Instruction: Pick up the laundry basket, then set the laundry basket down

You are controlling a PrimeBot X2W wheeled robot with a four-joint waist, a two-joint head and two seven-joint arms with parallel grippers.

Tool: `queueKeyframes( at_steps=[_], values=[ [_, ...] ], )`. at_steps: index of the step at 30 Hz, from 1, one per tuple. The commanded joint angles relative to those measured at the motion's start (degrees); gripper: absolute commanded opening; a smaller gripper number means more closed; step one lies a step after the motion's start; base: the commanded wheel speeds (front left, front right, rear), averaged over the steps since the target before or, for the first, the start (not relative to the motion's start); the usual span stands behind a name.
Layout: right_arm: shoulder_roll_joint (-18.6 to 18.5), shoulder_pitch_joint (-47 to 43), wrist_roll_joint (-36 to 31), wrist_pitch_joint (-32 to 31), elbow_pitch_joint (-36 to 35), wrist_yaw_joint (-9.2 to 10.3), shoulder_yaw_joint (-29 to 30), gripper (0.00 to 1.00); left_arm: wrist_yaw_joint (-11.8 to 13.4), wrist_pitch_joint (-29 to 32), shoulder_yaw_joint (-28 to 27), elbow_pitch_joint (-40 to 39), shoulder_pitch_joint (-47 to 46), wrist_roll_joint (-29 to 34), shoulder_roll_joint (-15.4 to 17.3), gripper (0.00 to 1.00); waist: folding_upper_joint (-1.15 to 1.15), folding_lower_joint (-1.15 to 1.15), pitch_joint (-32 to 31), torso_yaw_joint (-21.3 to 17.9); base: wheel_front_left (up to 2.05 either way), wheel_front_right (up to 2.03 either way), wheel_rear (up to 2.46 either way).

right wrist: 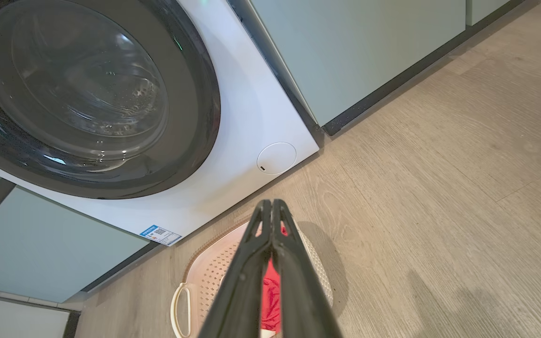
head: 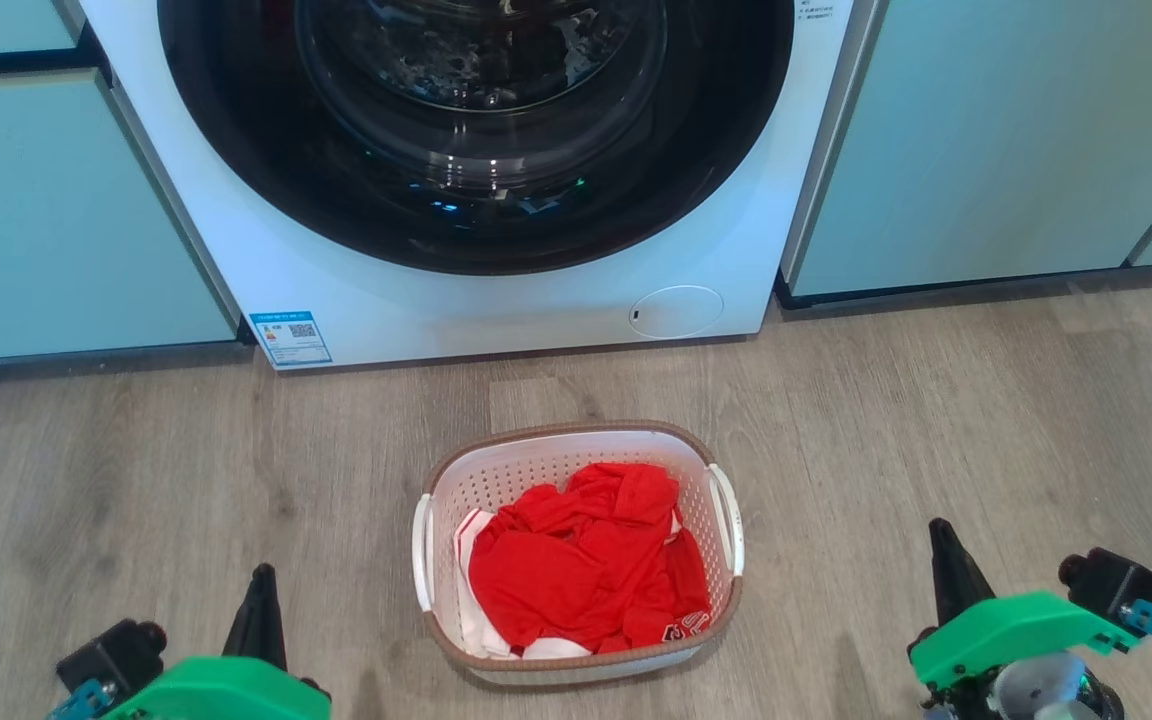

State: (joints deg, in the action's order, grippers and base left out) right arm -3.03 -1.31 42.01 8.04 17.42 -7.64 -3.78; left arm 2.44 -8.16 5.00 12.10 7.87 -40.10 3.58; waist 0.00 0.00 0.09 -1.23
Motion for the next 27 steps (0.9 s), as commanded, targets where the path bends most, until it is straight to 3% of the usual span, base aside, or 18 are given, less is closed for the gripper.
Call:
queueKeyframes(
  at_steps=[1,27],
  values=[
    [-1.0,3.4,1.8,-0.4,-2.1,0.06,0.1,0.0,-0.6,0.2,-1.3,-1.5,-3.2,-1.8,0.9,0.0,0.0,0.0,0.0,0.0,0.0,0.0,0.0],
    [-1.3,4.7,18.8,-4.5,-2.6,0.09,2.7,0.0,-3.8,4.3,-3.7,-0.4,-6.8,-19.6,1.1,0.0,0.0,0.0,0.0,0.4,0.0,0.0,0.0]
  ],
)
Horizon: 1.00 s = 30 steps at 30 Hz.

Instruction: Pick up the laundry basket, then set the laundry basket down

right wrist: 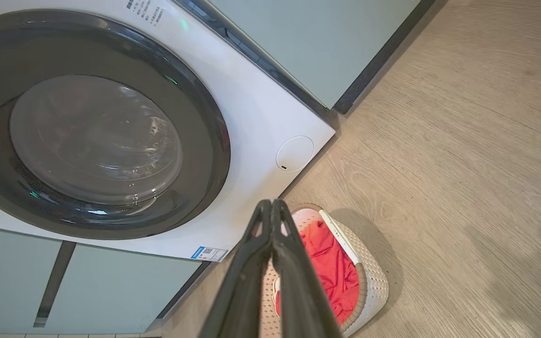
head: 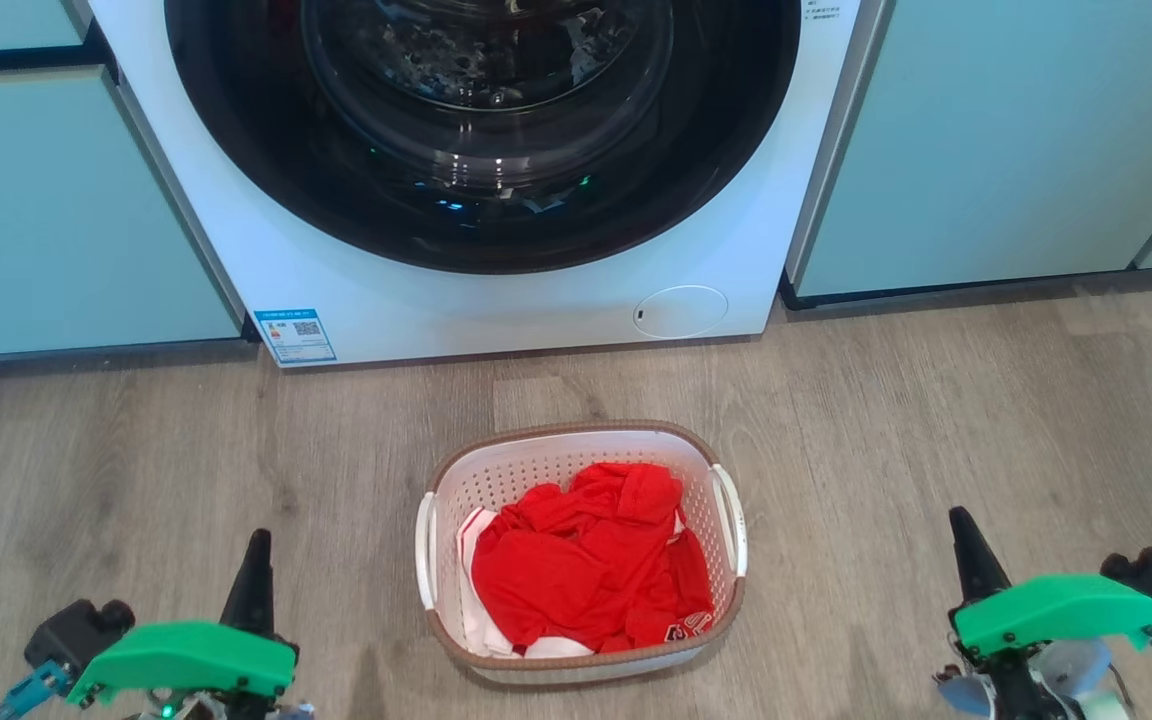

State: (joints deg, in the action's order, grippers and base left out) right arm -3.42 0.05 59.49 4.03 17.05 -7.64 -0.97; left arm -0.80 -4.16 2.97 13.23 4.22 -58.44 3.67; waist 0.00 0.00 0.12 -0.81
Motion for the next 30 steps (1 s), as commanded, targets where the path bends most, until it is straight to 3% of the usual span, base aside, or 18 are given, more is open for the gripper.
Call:
queueKeyframes(
  at_steps=[1,30],
  values=[
    [-0.9,3.4,2.0,-0.6,-2.2,0.09,0.0,0.0,-0.6,0.4,-1.8,-1.5,-3.3,-1.9,1.0,0.0,0.0,0.0,0.0,0.0,0.0,0.0,0.0],
    [-0.9,4.8,20.0,-5.2,-2.7,0.13,3.1,0.0,-4.0,5.1,-4.8,-0.3,-7.1,-20.7,0.9,0.0,0.0,0.0,0.0,0.5,0.0,0.0,0.0]
  ],
)
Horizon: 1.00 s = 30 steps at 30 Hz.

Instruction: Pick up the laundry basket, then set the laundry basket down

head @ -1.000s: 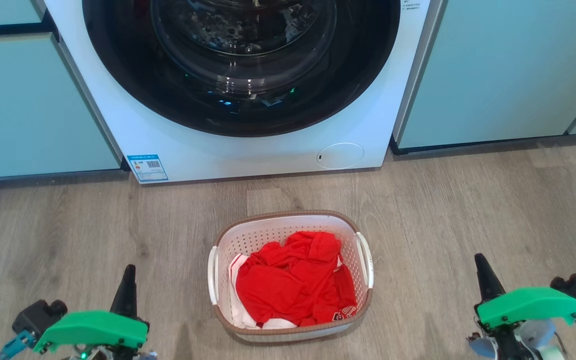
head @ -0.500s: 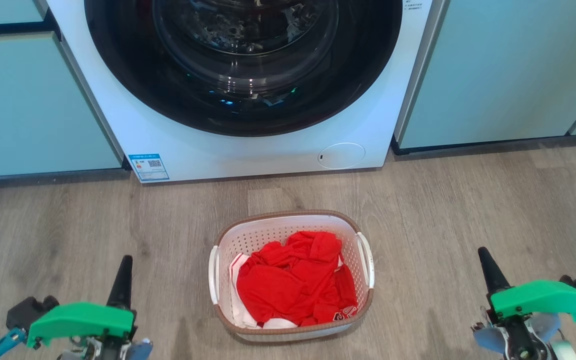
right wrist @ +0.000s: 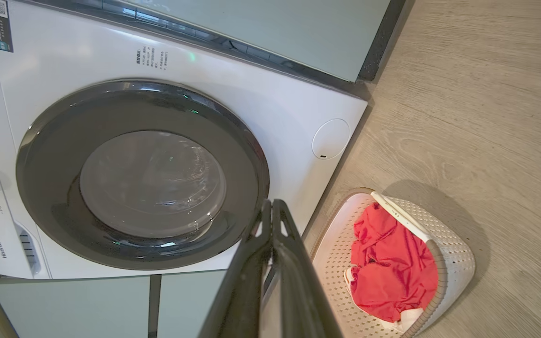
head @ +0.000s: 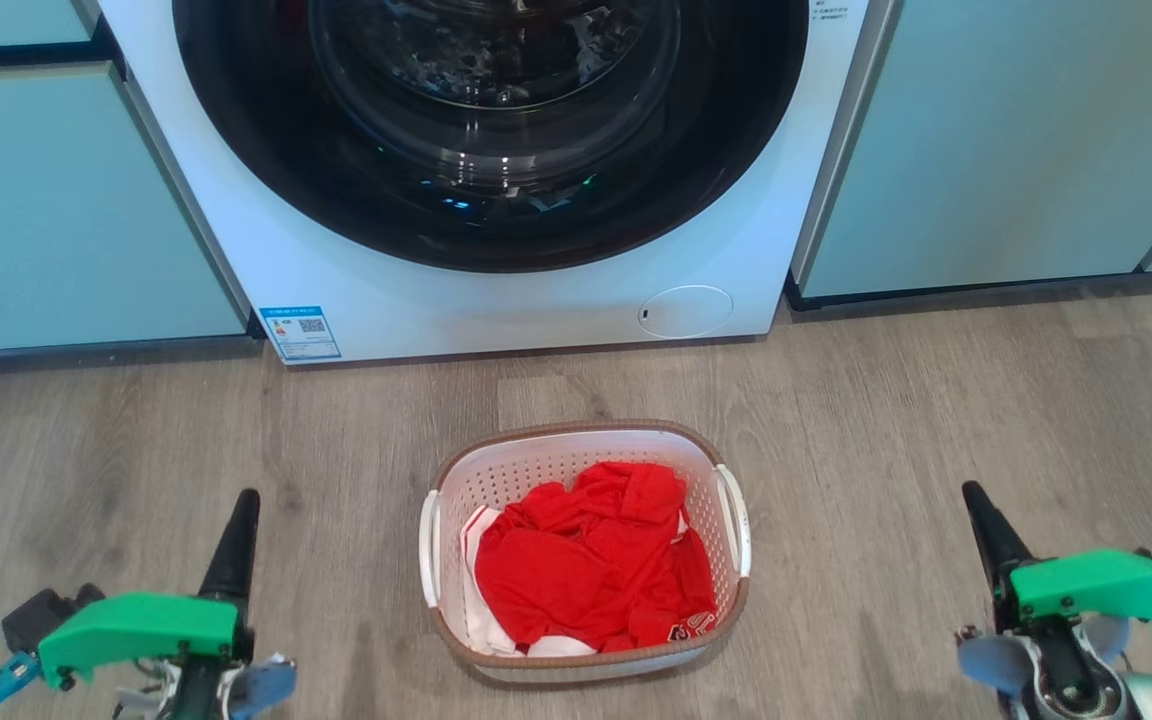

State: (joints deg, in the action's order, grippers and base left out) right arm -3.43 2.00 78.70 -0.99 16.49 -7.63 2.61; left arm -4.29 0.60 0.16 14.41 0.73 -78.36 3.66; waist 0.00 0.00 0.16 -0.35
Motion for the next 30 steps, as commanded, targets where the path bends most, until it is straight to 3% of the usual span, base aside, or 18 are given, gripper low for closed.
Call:
queueKeyframes(
  at_steps=[1,22,30],
  values=[
    [-0.9,2.9,1.4,-0.4,-2.2,0.12,-0.4,0.0,-0.6,0.5,-2.1,-1.4,-3.8,-1.4,0.9,0.0,0.0,0.0,0.0,0.0,0.0,0.0,0.0],
    [-0.8,4.0,14.8,-4.0,-2.6,0.14,2.0,0.0,-3.2,4.1,-4.5,-0.5,-6.7,-15.4,0.8,0.0,0.0,0.0,0.0,0.3,0.0,0.0,0.0],
    [-0.7,4.0,14.9,-4.2,-2.6,0.14,2.2,0.0,-3.2,4.3,-4.7,-0.5,-6.8,-15.5,0.7,0.0,0.0,0.0,0.0,0.3,0.0,0.0,0.0]
  ],
)
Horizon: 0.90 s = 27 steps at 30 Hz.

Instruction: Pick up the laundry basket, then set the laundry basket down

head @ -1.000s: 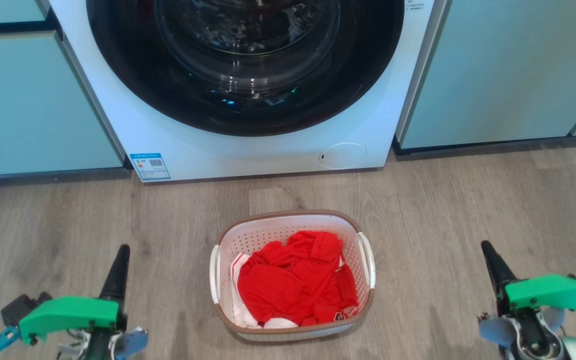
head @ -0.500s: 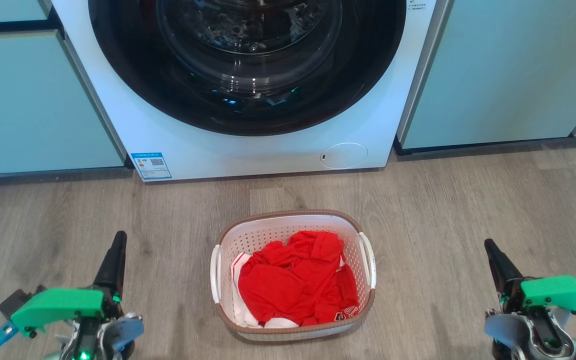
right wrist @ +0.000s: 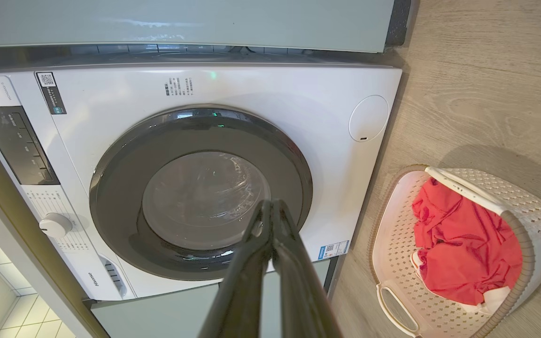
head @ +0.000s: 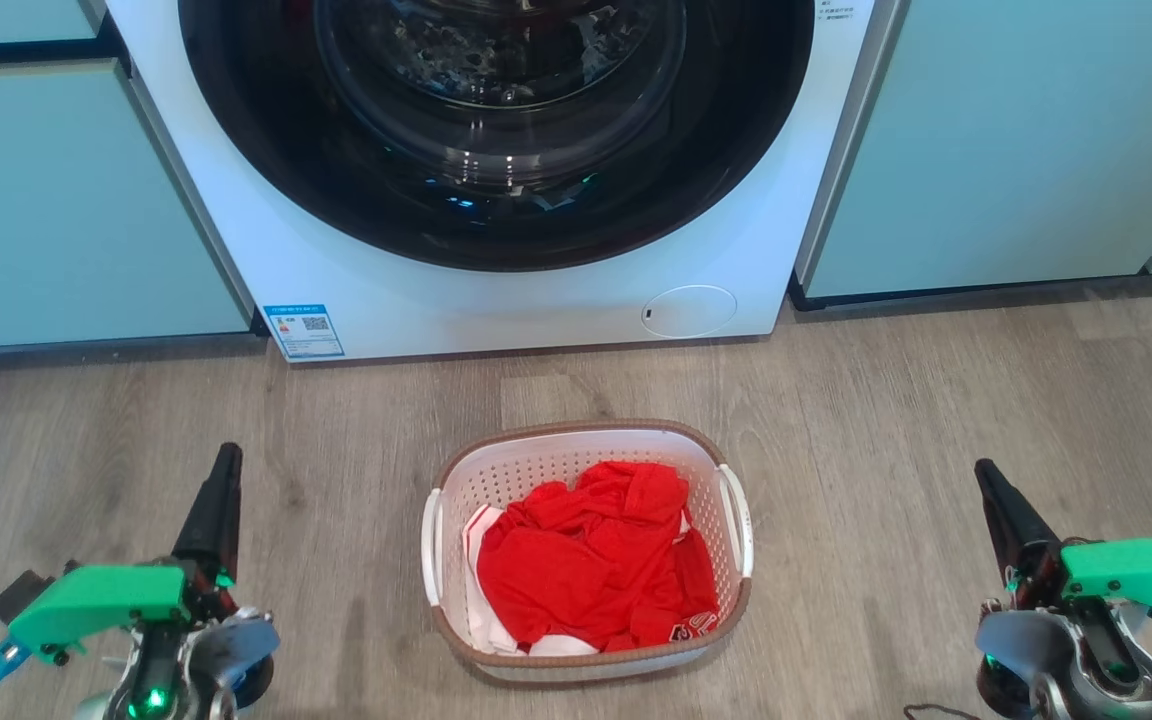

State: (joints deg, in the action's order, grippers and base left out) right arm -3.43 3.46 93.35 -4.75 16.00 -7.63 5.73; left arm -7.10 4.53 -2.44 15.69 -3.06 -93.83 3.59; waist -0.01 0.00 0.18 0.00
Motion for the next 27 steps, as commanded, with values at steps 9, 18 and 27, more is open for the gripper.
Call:
queueKeyframes(
  at_steps=[9,18,27],
  values=[
    [-0.5,2.6,0.1,-0.5,-2.1,0.14,-0.7,0.0,-0.4,0.5,-2.3,-1.7,-3.0,0.2,0.6,0.0,0.01,0.0,0.0,0.0,0.0,0.0,0.0],
    [-0.4,2.6,-0.1,-0.7,-2.1,0.14,-0.5,0.0,-0.4,0.7,-2.5,-1.7,-3.0,0.3,0.4,0.0,0.01,0.0,0.0,0.0,0.0,0.0,0.0],
    [-0.3,2.6,-0.2,-0.8,-2.0,0.14,-0.4,0.0,-0.4,0.8,-2.7,-1.7,-3.0,0.5,0.3,0.0,0.01,0.0,0.0,0.0,0.0,0.0,0.0]
  ],
)
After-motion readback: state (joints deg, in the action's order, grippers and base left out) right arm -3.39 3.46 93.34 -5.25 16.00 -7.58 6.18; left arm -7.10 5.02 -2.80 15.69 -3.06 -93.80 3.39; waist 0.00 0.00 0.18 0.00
